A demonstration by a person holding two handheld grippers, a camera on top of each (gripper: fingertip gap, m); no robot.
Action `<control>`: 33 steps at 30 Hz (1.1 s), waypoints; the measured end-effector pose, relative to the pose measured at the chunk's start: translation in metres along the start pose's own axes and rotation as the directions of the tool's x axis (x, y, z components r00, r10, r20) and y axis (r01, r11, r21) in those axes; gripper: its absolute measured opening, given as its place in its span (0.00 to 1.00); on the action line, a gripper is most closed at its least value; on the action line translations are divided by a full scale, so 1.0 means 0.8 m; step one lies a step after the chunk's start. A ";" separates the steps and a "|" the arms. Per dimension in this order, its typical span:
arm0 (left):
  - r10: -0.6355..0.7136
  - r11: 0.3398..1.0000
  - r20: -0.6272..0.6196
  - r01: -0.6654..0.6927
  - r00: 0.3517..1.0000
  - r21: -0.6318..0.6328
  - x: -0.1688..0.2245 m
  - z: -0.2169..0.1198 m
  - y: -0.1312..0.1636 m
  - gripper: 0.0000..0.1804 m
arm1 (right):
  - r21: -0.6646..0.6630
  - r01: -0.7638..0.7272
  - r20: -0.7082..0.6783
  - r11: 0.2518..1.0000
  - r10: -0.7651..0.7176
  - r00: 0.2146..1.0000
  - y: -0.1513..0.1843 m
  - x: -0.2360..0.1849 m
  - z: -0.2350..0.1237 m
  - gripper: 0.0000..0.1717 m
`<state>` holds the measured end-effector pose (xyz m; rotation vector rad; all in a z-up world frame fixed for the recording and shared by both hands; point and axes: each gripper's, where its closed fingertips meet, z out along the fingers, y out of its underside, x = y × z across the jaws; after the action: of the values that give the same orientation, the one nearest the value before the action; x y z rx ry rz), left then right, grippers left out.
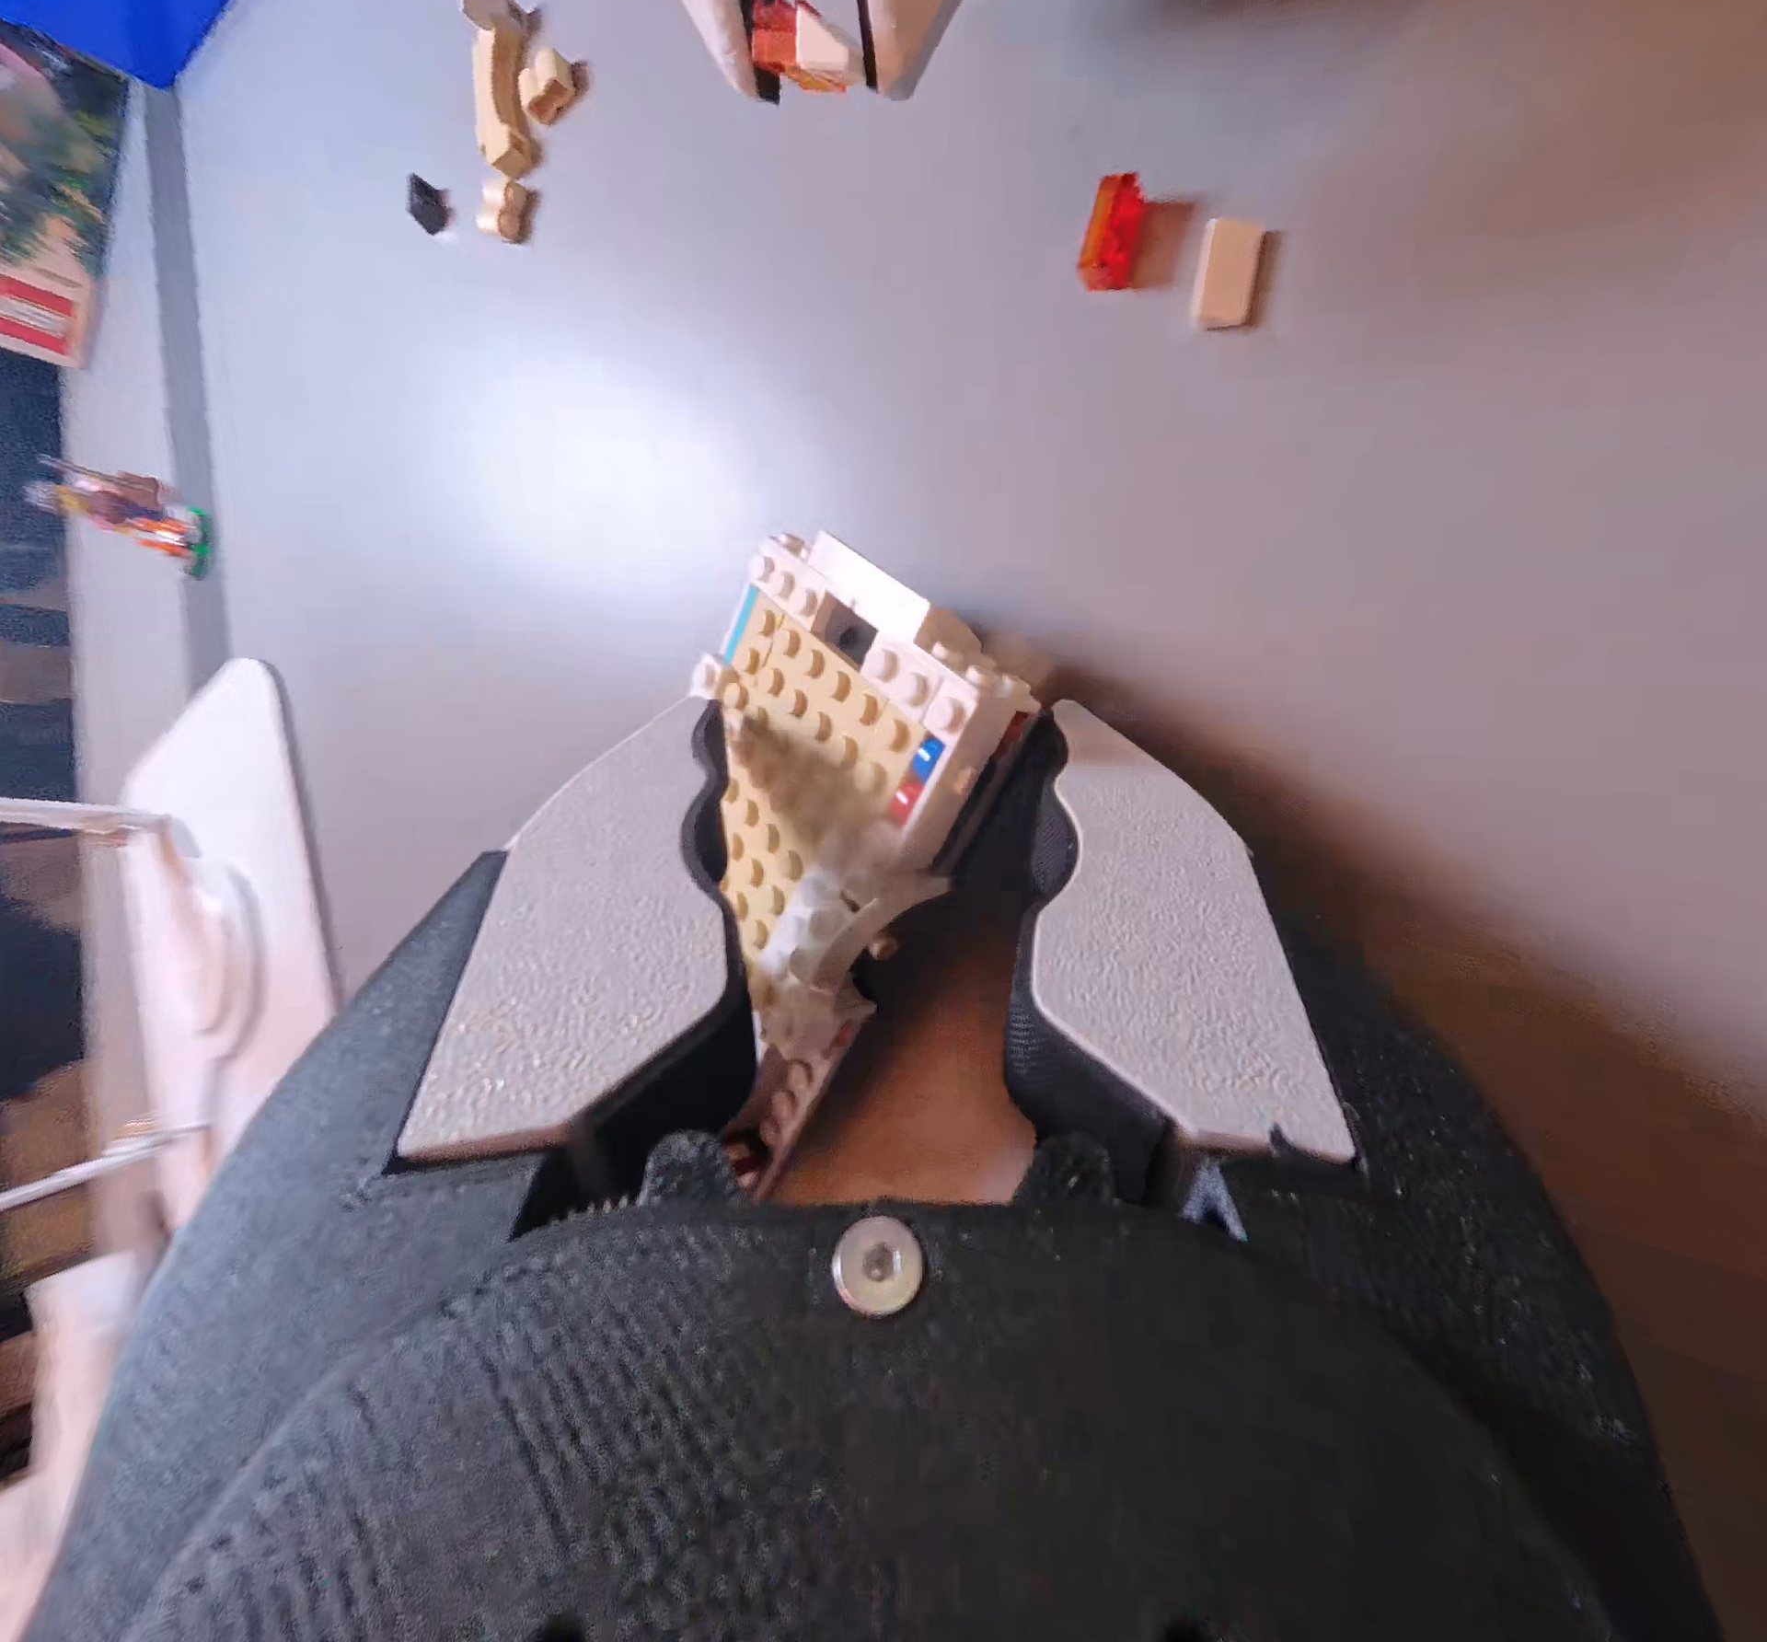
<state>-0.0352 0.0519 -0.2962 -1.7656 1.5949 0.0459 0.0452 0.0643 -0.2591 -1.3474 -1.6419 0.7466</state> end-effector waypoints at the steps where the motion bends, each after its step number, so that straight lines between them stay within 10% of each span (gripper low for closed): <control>1: -0.061 0.998 -0.039 0.062 0.997 0.028 0.007 -0.004 0.000 0.35 | 0.014 0.027 -0.010 1.000 -0.026 1.000 -0.003 -0.003 0.000 0.09; 7: -0.262 0.934 -0.086 0.275 0.961 0.227 0.013 -0.034 -0.032 0.26 | 0.137 0.241 -0.110 0.961 -0.227 0.968 -0.037 -0.023 -0.003 0.09; 11: -0.446 0.728 -0.239 0.505 0.863 0.464 0.012 -0.062 -0.108 0.17 | 0.187 0.432 -0.275 0.882 -0.375 0.885 -0.069 -0.036 -0.012 0.09; 16: -0.546 0.623 -0.282 0.607 0.789 0.494 0.007 -0.060 -0.125 0.15 | 0.099 0.597 -0.399 0.796 -0.518 0.757 -0.077 -0.044 -0.009 0.10; 33: -0.529 0.735 -0.279 0.597 0.802 0.323 0.034 -0.022 -0.098 0.01 | -0.002 0.537 -0.181 0.844 -0.528 0.830 -0.027 -0.055 0.025 0.10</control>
<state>0.0312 0.0157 -0.2580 -1.8759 1.0027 -0.6956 0.0197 0.0181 -0.2599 -0.8205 -1.7272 0.3178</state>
